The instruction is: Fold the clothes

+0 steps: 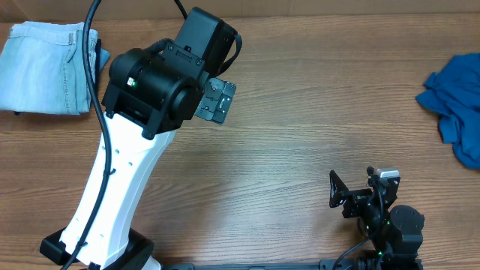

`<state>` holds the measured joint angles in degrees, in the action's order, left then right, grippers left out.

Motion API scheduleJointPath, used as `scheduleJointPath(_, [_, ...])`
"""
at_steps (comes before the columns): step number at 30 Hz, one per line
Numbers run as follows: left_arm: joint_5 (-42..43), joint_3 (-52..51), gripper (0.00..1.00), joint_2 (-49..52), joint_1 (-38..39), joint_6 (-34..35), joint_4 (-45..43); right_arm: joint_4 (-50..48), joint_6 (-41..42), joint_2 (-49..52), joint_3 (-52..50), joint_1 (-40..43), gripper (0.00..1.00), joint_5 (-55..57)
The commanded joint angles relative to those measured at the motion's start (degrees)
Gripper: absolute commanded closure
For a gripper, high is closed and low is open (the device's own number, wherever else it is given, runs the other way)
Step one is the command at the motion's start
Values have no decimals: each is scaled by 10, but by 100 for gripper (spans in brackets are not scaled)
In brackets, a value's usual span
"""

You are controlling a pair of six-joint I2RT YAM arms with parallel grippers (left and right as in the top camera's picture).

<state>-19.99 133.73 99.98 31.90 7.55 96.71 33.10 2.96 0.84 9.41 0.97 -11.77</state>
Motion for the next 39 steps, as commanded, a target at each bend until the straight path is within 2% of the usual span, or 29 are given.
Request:
scheduleJointPath(1, [-10, -2, 0, 2, 4, 10, 1, -3, 1, -7, -6, -2, 0, 4])
scheduleJointPath(11, [-10, -2, 0, 2, 4, 9, 1, -3, 1, -7, -6, -2, 0, 4])
scheduleJointPath(16, [-59, -2, 0, -12, 3, -99, 1, -3, 1, -7, -6, -2, 0, 4])
scheduleJointPath(23, [-52, -2, 0, -35, -21, -97, -1, -3, 1, -7, -6, -2, 0, 4])
scheduleJointPath(27, [10, -9, 0, -63, -69, -109, -68, -3, 1, -7, -6, -2, 0, 4])
scheduleJointPath(31, [156, -61, 0, -125, -173, -109, -165, -3, 1, -7, -6, -2, 0, 4])
scheduleJointPath(35, [275, -184, 0, -213, -285, -125, -267, -3, 1, -7, -6, -2, 0, 4])
scheduleJointPath(39, [284, -343, 0, -306, -319, -150, -371, -3, 1, -7, -6, -2, 0, 4])
